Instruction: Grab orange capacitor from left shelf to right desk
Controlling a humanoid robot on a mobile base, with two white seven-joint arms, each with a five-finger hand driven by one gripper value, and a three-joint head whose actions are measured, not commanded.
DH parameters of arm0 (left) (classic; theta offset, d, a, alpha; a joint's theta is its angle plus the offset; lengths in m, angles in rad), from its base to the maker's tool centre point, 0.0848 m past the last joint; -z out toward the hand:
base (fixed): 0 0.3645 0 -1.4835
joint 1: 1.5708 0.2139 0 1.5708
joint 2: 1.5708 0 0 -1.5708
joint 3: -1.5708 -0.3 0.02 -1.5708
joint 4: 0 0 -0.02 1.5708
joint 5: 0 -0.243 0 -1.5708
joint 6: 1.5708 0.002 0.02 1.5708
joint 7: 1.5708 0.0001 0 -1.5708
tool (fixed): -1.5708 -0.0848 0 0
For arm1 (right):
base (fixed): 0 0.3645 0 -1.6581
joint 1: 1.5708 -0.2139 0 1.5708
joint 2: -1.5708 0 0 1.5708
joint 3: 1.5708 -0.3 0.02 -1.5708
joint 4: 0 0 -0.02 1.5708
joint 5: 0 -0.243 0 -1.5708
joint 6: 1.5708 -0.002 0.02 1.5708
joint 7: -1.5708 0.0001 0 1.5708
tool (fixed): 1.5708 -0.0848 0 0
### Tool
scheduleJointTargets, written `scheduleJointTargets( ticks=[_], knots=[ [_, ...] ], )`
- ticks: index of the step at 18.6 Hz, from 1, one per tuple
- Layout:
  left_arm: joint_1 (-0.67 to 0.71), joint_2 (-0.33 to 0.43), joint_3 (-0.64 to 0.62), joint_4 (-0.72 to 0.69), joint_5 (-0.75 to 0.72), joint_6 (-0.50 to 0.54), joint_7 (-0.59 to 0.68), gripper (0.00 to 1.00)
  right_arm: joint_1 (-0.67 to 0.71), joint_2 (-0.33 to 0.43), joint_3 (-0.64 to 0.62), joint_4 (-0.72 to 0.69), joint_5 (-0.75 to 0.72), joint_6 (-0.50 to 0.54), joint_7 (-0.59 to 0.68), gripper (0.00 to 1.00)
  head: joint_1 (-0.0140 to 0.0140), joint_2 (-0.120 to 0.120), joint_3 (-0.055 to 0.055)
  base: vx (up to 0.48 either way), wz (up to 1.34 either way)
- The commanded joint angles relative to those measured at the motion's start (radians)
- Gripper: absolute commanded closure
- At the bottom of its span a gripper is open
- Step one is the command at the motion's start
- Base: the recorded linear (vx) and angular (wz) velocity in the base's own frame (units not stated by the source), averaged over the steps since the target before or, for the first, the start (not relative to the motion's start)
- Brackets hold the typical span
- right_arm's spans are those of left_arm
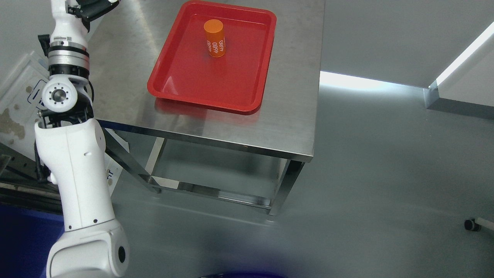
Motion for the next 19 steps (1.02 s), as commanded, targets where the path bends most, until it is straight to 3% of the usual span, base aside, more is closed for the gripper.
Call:
scheduleJointTargets(
  ticks=[1, 4, 8, 11, 19],
  knots=[
    [0.166, -0.002, -0.043, -0.071, 0.066, -0.075, 0.015, 0.0, -0.001, -0.017, -0.011, -0.034, 0.0, -0.001, -0.001, 0.0, 0.0, 0.0, 0.0, 0.0, 0.0],
    [0.207, -0.002, -0.048, -0.071, 0.074, -0.077, 0.038, 0.0, -0.001, -0.017, -0.011, -0.034, 0.0, -0.001, -0.001, 0.0, 0.0, 0.0, 0.0, 0.0, 0.0],
    [0.303, -0.002, -0.115, -0.076, 0.074, -0.079, 0.164, 0.0, -0.001, -0.017, -0.011, -0.034, 0.0, -0.001, -0.001, 0.0, 0.0, 0.0, 0.0, 0.0, 0.0],
    [0.38, -0.002, -0.149, -0.097, 0.074, -0.089, 0.159, 0.0, -0.001, -0.017, -0.011, -0.034, 0.0, -0.001, -0.001, 0.0, 0.0, 0.0, 0.0, 0.0, 0.0],
    [0.386, -0.002, -0.166, -0.179, 0.075, -0.083, 0.154, 0.0, -0.001, -0.017, -0.011, -0.034, 0.0, -0.001, -0.001, 0.0, 0.0, 0.0, 0.0, 0.0, 0.0]
  ],
)
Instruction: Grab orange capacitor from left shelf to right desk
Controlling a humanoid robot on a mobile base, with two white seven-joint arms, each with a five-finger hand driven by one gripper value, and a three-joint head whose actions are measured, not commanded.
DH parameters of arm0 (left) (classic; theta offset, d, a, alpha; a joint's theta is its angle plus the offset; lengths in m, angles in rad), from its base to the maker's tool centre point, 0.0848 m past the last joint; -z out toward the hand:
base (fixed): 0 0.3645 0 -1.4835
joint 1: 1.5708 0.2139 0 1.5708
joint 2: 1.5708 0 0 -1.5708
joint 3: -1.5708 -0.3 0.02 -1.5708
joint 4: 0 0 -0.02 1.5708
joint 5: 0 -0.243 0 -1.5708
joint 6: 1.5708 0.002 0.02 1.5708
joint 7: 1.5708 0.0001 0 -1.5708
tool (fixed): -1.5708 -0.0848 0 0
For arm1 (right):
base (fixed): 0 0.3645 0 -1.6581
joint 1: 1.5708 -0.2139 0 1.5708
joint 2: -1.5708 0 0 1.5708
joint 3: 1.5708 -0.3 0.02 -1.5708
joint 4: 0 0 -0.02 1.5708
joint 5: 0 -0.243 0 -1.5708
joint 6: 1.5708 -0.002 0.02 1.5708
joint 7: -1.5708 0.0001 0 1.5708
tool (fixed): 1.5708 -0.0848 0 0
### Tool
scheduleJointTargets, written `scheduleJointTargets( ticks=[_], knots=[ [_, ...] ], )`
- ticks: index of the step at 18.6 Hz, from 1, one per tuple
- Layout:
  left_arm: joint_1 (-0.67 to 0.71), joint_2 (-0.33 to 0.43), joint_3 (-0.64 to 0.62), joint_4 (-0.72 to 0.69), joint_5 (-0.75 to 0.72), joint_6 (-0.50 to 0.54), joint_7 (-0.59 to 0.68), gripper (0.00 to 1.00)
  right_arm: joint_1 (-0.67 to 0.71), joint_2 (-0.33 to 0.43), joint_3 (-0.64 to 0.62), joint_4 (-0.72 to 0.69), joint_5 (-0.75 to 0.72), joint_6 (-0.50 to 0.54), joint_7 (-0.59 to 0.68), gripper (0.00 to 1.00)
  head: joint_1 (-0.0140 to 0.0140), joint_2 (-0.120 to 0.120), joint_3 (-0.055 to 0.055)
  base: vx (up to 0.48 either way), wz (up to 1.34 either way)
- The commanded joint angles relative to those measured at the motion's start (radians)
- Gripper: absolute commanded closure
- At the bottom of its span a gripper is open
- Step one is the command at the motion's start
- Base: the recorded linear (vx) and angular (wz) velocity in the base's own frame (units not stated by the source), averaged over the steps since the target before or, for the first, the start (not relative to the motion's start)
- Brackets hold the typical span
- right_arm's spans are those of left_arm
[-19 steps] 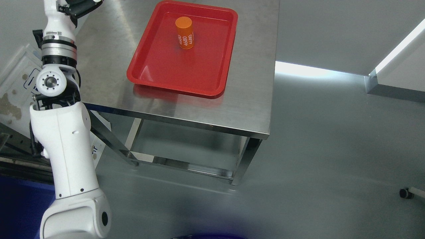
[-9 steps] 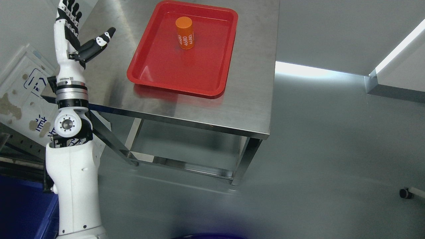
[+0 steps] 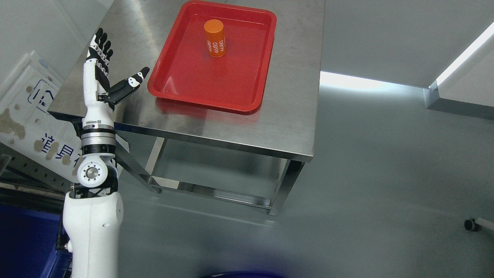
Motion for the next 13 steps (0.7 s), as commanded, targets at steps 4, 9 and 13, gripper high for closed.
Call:
scheduleJointTargets(
  ticks=[4, 9, 13],
  knots=[
    [0.014, 0.014, -0.056, -0.095, 0.002, 0.028, -0.001, 0.0, -0.002, -0.017, -0.011, -0.034, 0.0, 0.0, -0.001, 0.0, 0.0, 0.0, 0.0, 0.0, 0.0],
    [-0.042, 0.014, -0.036, -0.114, 0.002, 0.088, -0.001, 0.0, -0.002, -0.017, -0.011, -0.034, 0.0, 0.0, -0.001, 0.0, 0.0, 0.0, 0.0, 0.0, 0.0],
    [-0.058, 0.014, -0.036, -0.114, 0.002, 0.103, 0.001, 0.0, -0.002, -0.017, -0.011, -0.034, 0.0, 0.0, -0.001, 0.0, 0.0, 0.0, 0.0, 0.0, 0.0]
  ],
)
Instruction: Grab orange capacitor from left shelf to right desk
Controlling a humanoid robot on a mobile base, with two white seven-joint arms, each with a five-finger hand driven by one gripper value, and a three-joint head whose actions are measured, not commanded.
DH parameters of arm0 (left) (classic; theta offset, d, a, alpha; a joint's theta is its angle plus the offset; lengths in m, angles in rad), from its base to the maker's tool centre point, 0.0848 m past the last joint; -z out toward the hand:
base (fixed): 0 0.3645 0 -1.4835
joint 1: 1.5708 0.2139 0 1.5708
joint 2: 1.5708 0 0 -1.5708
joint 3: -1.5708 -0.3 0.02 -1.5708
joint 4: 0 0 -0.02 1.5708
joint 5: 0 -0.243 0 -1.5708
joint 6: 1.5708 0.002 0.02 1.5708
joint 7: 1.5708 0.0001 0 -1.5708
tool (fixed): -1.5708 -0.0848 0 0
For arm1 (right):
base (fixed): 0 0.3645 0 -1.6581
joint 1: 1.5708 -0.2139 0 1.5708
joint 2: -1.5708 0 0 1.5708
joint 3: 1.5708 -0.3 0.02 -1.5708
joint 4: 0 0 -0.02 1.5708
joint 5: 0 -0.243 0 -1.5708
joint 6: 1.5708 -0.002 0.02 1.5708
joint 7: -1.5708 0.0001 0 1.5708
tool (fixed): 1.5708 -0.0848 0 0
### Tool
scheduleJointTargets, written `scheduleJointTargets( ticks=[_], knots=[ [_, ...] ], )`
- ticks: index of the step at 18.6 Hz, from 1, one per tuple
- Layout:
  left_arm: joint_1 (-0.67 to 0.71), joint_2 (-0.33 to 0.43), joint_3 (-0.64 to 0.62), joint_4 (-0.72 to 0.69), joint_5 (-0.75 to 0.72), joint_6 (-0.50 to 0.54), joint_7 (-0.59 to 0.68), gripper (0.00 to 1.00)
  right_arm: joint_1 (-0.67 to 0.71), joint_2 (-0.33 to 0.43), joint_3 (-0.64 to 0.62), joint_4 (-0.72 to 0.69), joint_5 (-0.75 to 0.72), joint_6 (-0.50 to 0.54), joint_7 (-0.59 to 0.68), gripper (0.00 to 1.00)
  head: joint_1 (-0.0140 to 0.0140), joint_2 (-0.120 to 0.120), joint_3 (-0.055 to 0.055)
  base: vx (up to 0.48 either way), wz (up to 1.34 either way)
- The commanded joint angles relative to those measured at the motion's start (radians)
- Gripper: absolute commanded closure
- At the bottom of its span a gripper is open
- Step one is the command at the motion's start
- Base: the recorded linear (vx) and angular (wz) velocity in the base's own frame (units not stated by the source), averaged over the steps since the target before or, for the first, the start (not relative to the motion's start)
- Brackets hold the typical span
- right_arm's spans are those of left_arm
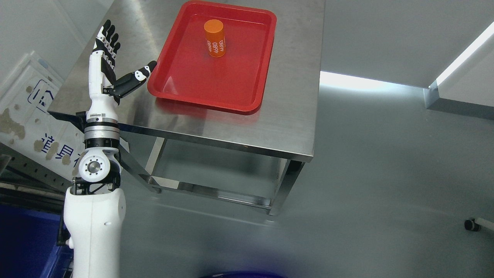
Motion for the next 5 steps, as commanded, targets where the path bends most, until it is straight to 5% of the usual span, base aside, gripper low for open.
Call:
scheduleJointTargets(
  ticks=[1, 5],
  knots=[
    [-0.028, 0.016, -0.006, -0.038, 0.0, 0.01, 0.001, 0.0, 0.0, -0.017, -0.011, -0.034, 0.0, 0.0, -0.001, 0.0, 0.0, 0.0, 0.0, 0.0, 0.0],
    [-0.029, 0.016, -0.006, -0.038, 0.0, 0.01, -0.001, 0.0, -0.002, -0.017, -0.011, -0.034, 0.0, 0.0, -0.001, 0.0, 0.0, 0.0, 0.0, 0.0, 0.0]
  ],
)
